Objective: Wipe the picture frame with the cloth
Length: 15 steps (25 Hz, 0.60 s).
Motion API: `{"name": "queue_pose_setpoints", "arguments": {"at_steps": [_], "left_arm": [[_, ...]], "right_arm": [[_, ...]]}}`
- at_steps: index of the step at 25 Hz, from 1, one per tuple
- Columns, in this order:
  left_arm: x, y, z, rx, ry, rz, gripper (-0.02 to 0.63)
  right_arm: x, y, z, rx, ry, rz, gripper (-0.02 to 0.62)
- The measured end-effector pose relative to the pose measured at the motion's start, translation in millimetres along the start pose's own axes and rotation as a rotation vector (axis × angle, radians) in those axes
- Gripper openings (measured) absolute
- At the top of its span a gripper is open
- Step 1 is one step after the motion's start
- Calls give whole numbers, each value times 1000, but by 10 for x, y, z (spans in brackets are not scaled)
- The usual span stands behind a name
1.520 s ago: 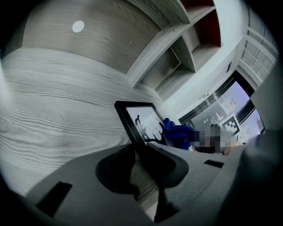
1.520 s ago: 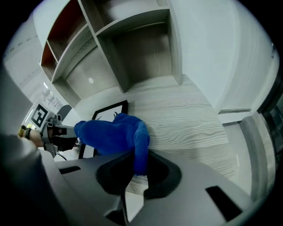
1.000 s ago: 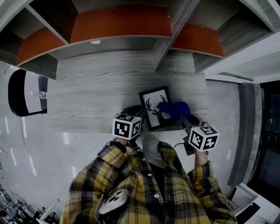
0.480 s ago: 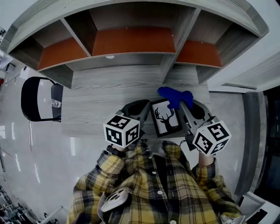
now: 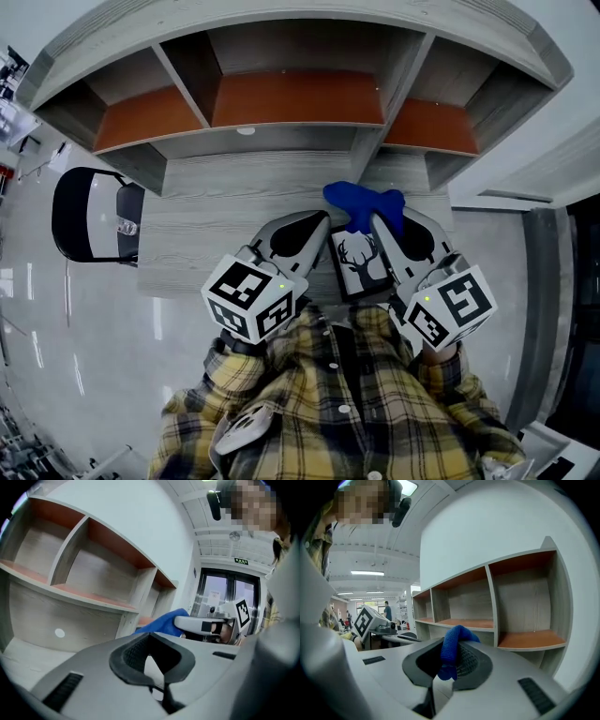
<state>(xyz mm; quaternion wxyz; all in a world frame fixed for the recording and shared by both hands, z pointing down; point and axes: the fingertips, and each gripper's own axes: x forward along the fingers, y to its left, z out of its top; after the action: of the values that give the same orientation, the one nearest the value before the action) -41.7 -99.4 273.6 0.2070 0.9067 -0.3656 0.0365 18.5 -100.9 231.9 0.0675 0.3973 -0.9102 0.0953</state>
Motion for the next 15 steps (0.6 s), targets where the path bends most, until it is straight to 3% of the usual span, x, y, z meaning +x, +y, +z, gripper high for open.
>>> {"name": "queue_pose_setpoints", "arguments": {"at_steps": [15], "left_arm": [[81, 27, 24, 0, -1, 8, 5]], "right_arm": [[34, -72, -57, -7, 15, 1, 41]]}}
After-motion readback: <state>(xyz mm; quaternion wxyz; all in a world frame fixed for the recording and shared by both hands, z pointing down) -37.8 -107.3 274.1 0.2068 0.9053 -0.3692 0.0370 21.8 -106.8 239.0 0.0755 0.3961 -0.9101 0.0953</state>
